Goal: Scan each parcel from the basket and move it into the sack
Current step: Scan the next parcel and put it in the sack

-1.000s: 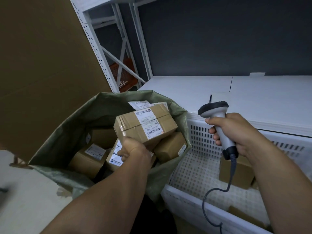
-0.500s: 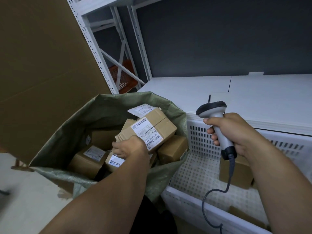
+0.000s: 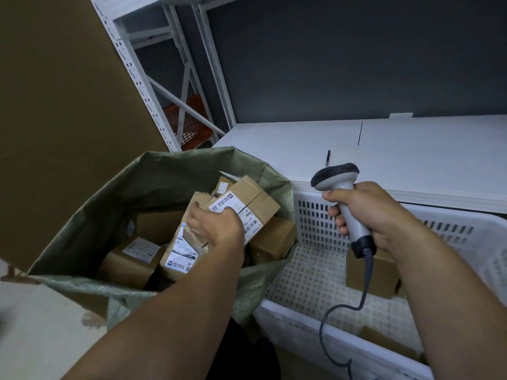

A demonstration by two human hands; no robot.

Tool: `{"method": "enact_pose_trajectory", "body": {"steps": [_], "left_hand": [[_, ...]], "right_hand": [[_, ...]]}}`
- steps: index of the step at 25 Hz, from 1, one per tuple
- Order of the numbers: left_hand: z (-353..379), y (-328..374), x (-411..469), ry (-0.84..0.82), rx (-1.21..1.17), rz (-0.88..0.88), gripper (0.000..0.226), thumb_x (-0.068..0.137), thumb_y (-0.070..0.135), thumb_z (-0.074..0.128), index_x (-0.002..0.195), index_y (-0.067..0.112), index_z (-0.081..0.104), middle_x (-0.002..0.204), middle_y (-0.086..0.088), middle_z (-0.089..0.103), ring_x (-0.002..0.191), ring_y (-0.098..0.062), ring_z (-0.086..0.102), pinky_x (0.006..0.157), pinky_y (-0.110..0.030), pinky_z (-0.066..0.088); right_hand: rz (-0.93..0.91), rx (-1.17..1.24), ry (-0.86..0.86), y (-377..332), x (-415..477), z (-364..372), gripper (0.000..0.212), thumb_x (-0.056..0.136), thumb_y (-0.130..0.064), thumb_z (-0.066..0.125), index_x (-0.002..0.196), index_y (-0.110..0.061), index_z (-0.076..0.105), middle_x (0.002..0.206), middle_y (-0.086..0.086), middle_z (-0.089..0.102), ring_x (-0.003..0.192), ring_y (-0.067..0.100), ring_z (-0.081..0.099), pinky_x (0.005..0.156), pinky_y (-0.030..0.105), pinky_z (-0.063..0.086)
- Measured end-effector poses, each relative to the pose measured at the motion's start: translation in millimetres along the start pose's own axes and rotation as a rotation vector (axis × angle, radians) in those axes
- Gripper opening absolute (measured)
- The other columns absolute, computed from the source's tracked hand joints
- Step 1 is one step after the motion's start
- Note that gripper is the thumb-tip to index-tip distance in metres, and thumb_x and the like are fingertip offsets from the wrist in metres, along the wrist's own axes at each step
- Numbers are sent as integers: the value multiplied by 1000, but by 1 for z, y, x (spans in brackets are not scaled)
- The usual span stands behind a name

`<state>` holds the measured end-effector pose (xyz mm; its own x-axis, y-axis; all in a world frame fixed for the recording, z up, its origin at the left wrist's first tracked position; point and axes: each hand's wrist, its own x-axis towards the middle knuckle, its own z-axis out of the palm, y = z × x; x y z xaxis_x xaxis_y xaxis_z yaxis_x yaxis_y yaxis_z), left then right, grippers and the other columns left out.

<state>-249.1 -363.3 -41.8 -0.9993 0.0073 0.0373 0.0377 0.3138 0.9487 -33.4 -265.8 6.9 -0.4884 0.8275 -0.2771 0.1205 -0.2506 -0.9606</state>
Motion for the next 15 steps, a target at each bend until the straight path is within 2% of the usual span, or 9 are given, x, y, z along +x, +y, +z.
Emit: {"method": "enact_pose_trajectory", "body": {"steps": [5, 6, 7, 8, 9, 11, 13, 15], "left_hand": [[8, 2, -7, -102, -49, 138, 68, 89, 0, 59, 152, 12, 37, 150, -7, 37, 141, -24, 36, 102, -9, 21], [12, 1, -7, -137, -100, 162, 66, 87, 0, 59, 149, 14, 40, 145, -6, 41, 135, -24, 42, 107, -12, 25], [16, -1, -8, -184, -151, 178, 61, 86, 0, 60, 143, 18, 44, 139, -4, 46, 129, -24, 48, 111, -22, 35], [21, -3, -9, -241, -185, 180, 55, 86, 0, 60, 134, 22, 49, 131, -2, 50, 121, -22, 53, 106, -31, 45], [25, -4, -14, -304, -205, 173, 47, 86, -1, 59, 125, 25, 52, 122, 0, 55, 113, -20, 56, 98, -34, 50], [35, -5, -24, -453, -196, 154, 34, 88, -5, 56, 106, 23, 60, 102, 4, 62, 96, -17, 60, 84, -29, 49], [50, -13, -31, -646, -65, 163, 28, 88, -4, 56, 89, 22, 65, 86, 3, 65, 85, -19, 62, 77, -29, 48], [62, -24, -39, -886, 288, 246, 16, 84, 2, 62, 81, 17, 68, 78, -1, 66, 76, -20, 62, 69, -29, 48]], "right_hand": [[-5, -18, 2, 1, 2, 2, 16, 92, -16, 71, 97, -2, 66, 71, 12, 64, 48, 18, 55, 49, 29, 49], [-2, -21, 1, 1, 3, 2, 16, 92, -16, 71, 97, -2, 66, 71, 12, 64, 48, 18, 55, 49, 29, 49], [1, -22, -1, 2, 4, 3, 16, 92, -16, 71, 97, -2, 66, 71, 12, 64, 47, 17, 55, 49, 29, 49], [5, -19, -2, 2, 4, 4, 16, 92, -16, 71, 97, -2, 66, 71, 12, 64, 47, 17, 55, 49, 29, 49], [9, -14, -2, 3, 4, 4, 16, 93, -16, 71, 97, -1, 66, 71, 12, 64, 47, 17, 54, 49, 29, 48], [22, -11, 0, 4, 6, 5, 16, 93, -15, 71, 97, 0, 67, 72, 13, 63, 48, 17, 54, 49, 29, 48], [36, -16, 3, 7, 8, 6, 16, 93, -14, 70, 97, 1, 67, 73, 13, 62, 49, 18, 54, 49, 28, 48], [43, -36, 7, 11, 10, 7, 16, 93, -14, 70, 98, 1, 67, 75, 14, 63, 50, 18, 54, 49, 28, 47]]}}
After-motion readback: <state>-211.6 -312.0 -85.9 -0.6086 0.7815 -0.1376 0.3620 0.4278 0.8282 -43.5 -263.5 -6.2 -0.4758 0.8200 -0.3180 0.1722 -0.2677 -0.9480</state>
